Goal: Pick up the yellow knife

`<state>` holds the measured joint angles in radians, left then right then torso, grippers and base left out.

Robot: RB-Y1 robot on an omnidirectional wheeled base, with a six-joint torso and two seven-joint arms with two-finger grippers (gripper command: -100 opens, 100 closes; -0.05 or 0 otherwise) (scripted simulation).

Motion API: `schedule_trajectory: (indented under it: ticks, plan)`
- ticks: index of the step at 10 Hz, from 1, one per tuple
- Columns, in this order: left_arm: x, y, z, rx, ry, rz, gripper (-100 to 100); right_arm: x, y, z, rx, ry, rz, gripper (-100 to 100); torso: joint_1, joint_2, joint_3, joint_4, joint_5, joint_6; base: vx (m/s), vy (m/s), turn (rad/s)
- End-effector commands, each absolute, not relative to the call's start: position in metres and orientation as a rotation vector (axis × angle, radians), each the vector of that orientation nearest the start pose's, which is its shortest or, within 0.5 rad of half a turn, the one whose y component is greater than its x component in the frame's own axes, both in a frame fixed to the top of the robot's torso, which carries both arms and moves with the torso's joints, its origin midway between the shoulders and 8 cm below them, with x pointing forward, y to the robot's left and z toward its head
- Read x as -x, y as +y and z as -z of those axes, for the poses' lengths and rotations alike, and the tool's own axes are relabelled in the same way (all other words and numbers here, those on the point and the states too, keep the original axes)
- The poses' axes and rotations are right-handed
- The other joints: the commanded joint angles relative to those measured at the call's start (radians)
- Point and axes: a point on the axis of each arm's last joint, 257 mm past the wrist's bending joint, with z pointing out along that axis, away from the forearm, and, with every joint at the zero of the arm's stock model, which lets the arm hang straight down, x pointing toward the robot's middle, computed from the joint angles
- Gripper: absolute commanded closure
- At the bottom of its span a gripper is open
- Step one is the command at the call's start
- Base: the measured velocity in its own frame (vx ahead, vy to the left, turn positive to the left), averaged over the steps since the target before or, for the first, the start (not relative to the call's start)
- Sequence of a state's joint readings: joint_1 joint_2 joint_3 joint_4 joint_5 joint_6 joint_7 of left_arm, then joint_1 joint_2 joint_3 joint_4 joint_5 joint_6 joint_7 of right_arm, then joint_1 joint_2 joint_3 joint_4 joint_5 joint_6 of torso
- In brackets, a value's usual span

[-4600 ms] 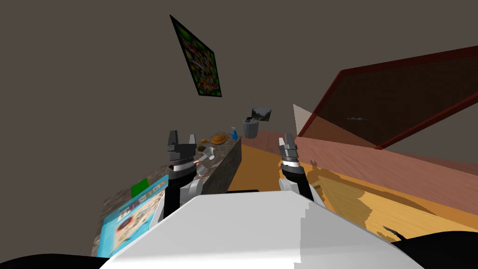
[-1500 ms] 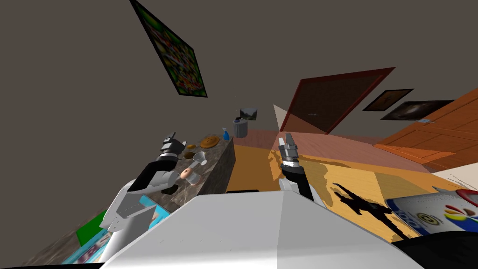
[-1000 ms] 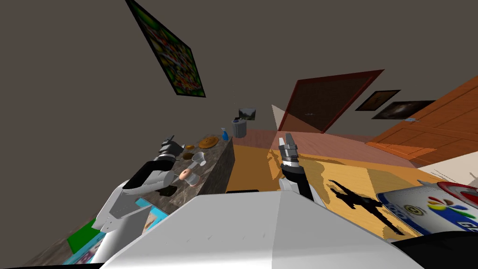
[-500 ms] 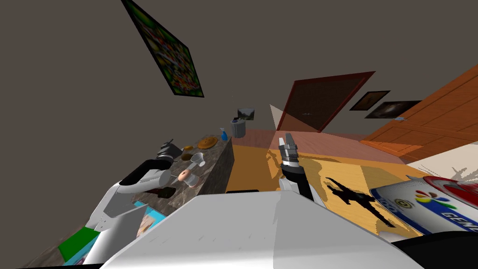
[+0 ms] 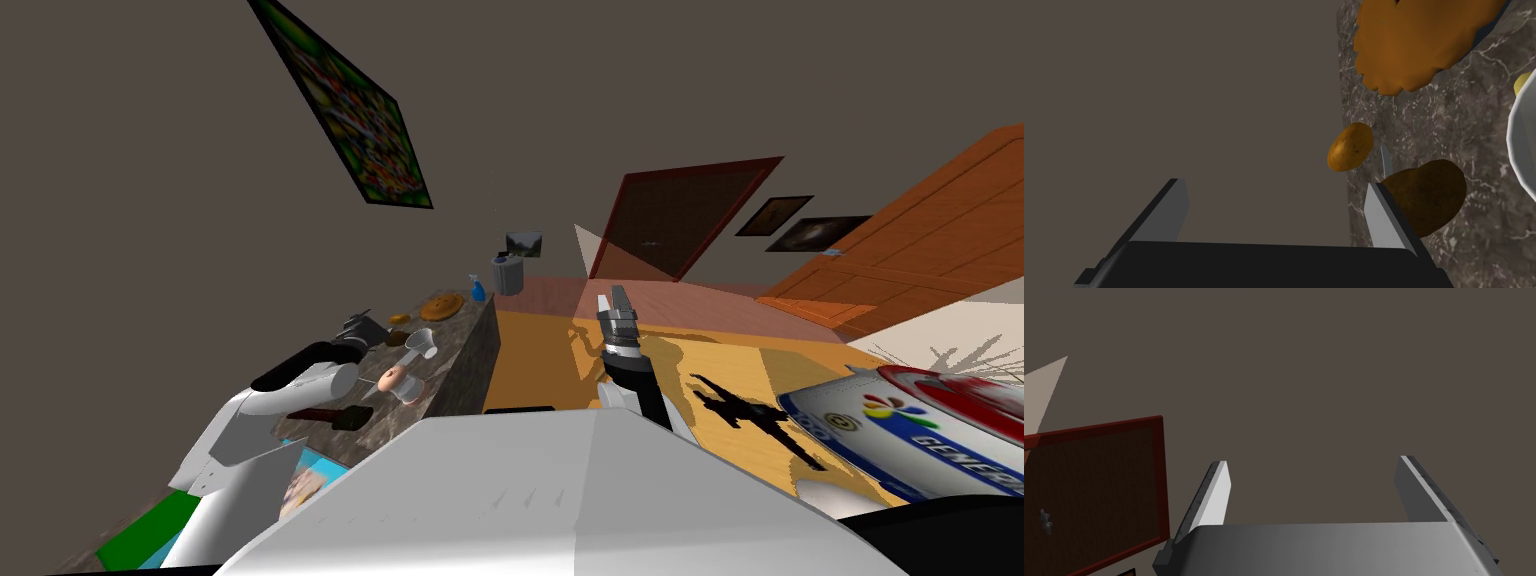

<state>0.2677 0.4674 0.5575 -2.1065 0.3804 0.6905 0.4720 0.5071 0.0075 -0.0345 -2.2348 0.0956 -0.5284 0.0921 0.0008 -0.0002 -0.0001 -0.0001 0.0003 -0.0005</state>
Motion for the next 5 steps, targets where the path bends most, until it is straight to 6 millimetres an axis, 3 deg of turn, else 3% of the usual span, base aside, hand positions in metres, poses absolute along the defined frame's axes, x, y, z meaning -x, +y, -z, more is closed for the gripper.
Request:
schedule_trajectory:
  ticks: [1,5]
  plan:
    - [-0.400,0.554,0.127,1.775,0.792,0.971,-100,-0.347,-0.282,-0.007,-0.580,0.700,-1.116,0,0.000,0.000,0.000,0.000,0.000,0.000,-0.001,0.007,-0.024]
    - [-0.386,0.569,0.162,1.958,0.750,0.933,-100,-0.347,-0.282,-0.007,-0.580,0.700,-1.116,0,-0.001,0.000,0.000,0.000,0.000,0.000,0.000,0.004,-0.031]
